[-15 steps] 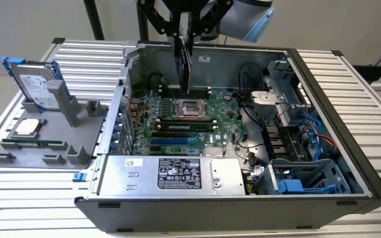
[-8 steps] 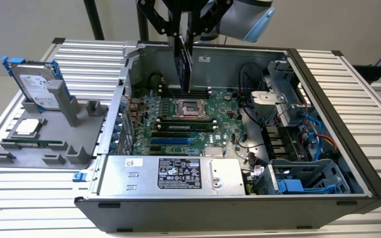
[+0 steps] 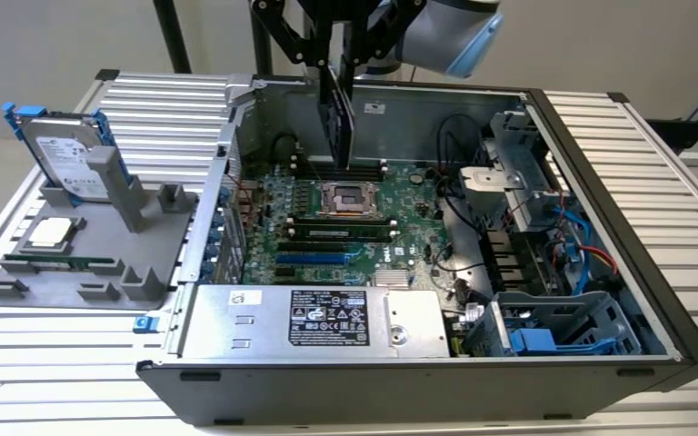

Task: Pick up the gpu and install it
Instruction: 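Insert the gpu into the slot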

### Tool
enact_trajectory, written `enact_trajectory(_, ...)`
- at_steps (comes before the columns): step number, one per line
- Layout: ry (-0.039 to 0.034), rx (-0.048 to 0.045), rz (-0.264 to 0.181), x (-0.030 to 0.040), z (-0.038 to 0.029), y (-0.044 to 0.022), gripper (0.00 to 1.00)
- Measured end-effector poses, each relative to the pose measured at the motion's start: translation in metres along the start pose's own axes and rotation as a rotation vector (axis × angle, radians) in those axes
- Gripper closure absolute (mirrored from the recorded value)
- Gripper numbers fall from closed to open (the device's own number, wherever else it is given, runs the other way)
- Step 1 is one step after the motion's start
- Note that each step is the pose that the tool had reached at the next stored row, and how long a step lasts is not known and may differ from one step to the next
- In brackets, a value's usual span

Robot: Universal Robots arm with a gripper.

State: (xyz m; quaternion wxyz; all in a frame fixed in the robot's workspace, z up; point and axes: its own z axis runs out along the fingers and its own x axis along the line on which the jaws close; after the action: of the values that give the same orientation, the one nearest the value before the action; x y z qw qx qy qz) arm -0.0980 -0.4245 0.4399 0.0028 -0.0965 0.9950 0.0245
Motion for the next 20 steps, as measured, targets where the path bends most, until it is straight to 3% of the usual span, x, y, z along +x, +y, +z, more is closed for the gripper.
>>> enact_trajectory(20,0.0051,-0.0011,-0.106,0.0,-0.001,0.0001,1.0)
